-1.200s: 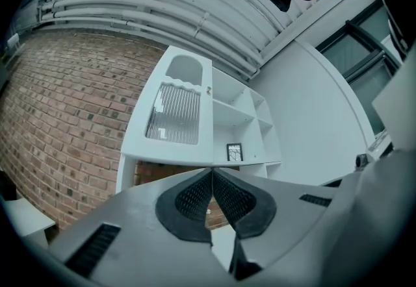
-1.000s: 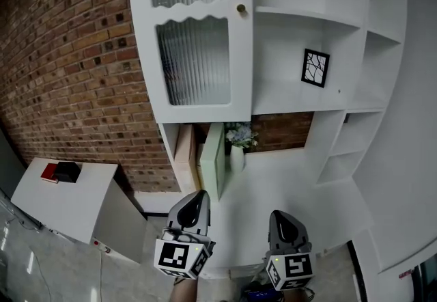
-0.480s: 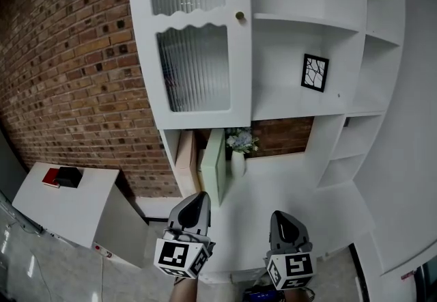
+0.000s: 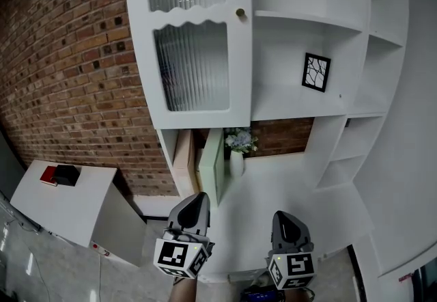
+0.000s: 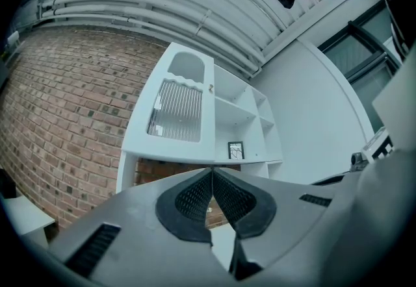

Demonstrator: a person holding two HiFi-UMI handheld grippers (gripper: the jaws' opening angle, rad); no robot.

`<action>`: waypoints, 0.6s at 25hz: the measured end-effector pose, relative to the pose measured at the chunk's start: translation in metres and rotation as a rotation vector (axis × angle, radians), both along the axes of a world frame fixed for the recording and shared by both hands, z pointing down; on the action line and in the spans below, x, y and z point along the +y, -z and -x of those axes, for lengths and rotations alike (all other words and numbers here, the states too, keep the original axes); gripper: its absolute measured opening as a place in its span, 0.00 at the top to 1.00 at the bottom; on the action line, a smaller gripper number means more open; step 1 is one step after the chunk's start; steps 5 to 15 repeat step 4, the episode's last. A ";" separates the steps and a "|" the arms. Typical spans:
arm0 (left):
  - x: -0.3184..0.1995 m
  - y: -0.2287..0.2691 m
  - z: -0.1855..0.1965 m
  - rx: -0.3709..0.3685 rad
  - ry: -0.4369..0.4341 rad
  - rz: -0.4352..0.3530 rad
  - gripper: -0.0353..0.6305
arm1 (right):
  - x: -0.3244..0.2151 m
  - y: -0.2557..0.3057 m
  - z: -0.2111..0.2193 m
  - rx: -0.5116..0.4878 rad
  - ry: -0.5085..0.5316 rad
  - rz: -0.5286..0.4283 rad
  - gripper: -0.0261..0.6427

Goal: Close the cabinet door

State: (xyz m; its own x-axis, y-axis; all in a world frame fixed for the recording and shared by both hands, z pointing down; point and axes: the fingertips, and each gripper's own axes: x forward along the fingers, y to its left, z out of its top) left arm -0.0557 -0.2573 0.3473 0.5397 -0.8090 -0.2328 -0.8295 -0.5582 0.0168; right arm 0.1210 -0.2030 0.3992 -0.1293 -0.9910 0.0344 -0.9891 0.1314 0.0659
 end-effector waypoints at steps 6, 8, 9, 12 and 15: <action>-0.005 -0.002 -0.001 -0.009 0.002 0.003 0.92 | -0.003 0.003 -0.002 0.000 0.001 -0.006 0.96; -0.005 -0.002 -0.001 -0.009 0.002 0.003 0.92 | -0.003 0.003 -0.002 0.000 0.001 -0.006 0.96; -0.005 -0.002 -0.001 -0.009 0.002 0.003 0.92 | -0.003 0.003 -0.002 0.000 0.001 -0.006 0.96; -0.005 -0.002 -0.001 -0.009 0.002 0.003 0.92 | -0.003 0.003 -0.002 0.000 0.001 -0.006 0.96; -0.005 -0.002 -0.001 -0.009 0.002 0.003 0.92 | -0.003 0.003 -0.002 0.000 0.001 -0.006 0.96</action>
